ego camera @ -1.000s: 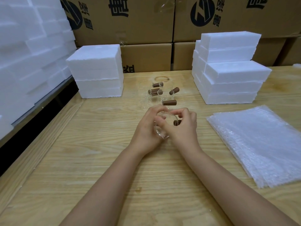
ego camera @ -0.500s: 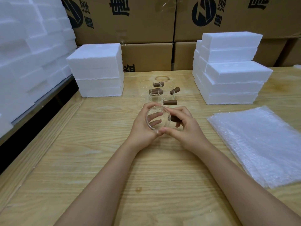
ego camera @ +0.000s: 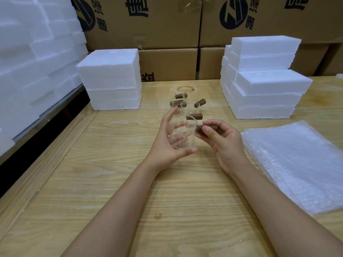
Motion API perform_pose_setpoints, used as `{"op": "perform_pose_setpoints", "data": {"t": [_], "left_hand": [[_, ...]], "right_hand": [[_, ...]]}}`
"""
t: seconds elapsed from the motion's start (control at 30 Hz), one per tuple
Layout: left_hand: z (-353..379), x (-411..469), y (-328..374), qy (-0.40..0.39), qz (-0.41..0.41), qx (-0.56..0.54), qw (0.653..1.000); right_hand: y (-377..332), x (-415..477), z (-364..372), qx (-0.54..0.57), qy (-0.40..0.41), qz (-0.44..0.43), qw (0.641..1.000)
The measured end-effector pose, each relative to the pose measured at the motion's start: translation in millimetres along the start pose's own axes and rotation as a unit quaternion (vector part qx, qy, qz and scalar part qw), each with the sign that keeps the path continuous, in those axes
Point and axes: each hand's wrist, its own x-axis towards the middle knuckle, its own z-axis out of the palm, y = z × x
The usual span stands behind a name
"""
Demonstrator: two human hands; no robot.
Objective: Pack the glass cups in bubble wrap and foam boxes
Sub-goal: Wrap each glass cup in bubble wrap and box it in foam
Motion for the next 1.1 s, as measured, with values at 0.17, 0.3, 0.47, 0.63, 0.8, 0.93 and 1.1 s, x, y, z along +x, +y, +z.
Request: {"op": "perform_pose_setpoints", "data": {"t": [0.17, 0.3, 0.47, 0.63, 0.8, 0.93, 1.1], "left_hand": [[3.0, -1.7, -6.8, -0.021, 0.031, 0.111, 0.993], [3.0, 1.0, -7.9, 0.013, 0.120, 0.213, 0.970], [6.7, 1.1, -5.7, 0.024, 0.195, 0.257, 0.946], [6.5, -0.7, -5.7, 0.030, 0.150, 0.246, 0.957], [6.5, 1.7, -8.3, 0.036, 0.140, 0.242, 0.960], [5.5, 3.6, -10.2, 0.049, 0.152, 0.232, 0.959], [3.4, 5.6, -12.9, 0.070, 0.166, 0.231, 0.956]], "right_hand": [[-3.3, 3.5, 3.5, 0.005, 0.065, 0.007, 0.998], [-3.4, 4.3, 5.8, -0.028, 0.103, 0.029, 0.994], [-0.5, 2.1, 9.9, -0.036, 0.144, 0.082, 0.986], [2.2, -1.3, 15.9, -0.083, 0.187, 0.088, 0.975], [-3.8, -5.6, 32.5, -0.182, 0.204, 0.030, 0.961], [-15.5, -8.5, 45.5, -0.169, 0.145, 0.021, 0.975], [-12.4, -9.6, 44.9, -0.259, 0.077, 0.019, 0.963]]}}
